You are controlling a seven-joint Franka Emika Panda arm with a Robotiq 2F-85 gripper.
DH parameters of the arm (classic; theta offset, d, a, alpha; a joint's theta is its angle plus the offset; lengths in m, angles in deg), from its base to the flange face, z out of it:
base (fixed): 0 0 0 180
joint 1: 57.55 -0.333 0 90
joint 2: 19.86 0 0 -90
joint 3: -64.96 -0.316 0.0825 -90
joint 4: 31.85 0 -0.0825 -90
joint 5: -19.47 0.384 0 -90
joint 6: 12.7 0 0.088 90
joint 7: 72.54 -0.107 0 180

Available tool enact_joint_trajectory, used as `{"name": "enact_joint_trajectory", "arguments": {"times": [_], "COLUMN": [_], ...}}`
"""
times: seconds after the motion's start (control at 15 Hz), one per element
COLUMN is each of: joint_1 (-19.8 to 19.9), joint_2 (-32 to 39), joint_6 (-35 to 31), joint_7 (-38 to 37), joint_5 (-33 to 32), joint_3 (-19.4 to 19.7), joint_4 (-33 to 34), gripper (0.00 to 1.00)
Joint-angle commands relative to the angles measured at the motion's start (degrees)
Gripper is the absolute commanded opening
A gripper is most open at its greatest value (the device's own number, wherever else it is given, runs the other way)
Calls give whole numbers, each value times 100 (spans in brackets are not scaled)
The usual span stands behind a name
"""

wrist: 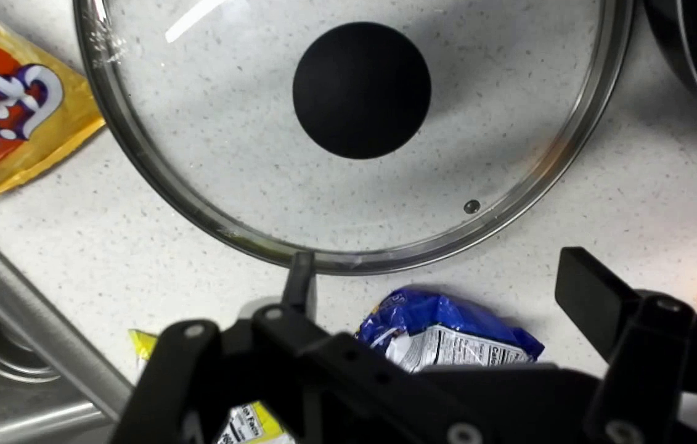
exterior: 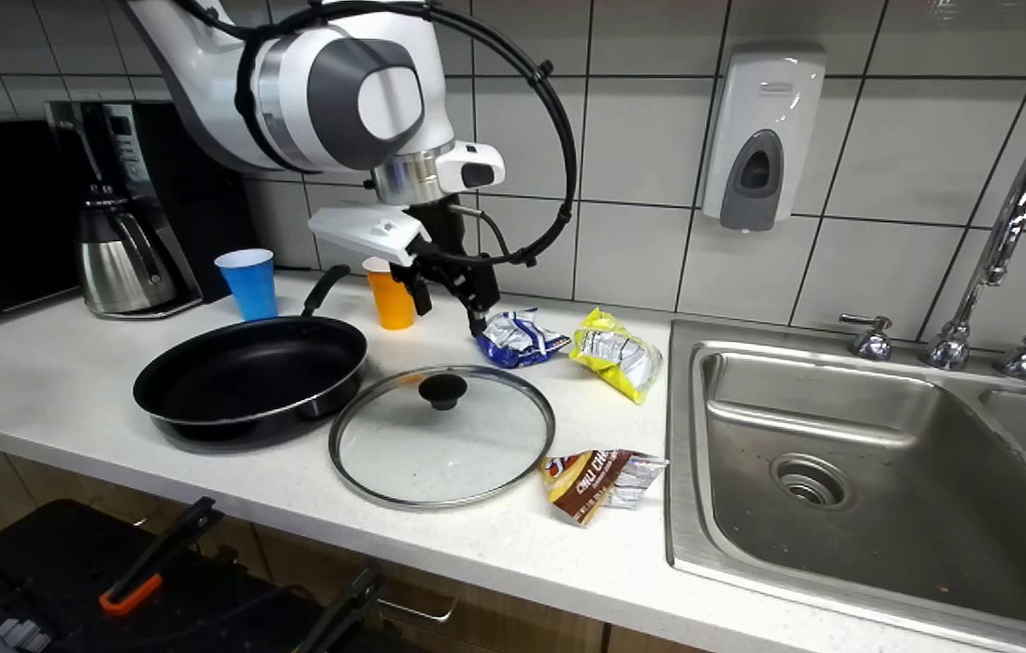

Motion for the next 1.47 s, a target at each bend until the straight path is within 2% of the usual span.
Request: {"name": "enact_joint_trajectory", "arguments": {"times": [0.0,0.07,0.13,0.4,0.93,1.13,1.4], "joint_1": [56,42,52,70,71,144,53], "joint_2": [-692,-820,-363,-625,-630,-204,295], "joint_6": [131,181,11,25,25,118,109], "joint_7": [-40,79,15,23,23,-677,-1726], "joint_5": [73,158,42,74,76,-15,227], "joint_3": [47,46,22,4,4,-82,-9], "joint_4": [-349,-402,-160,-314,-330,45,515], "gripper": [100,100,100,100,100,100,100]}}
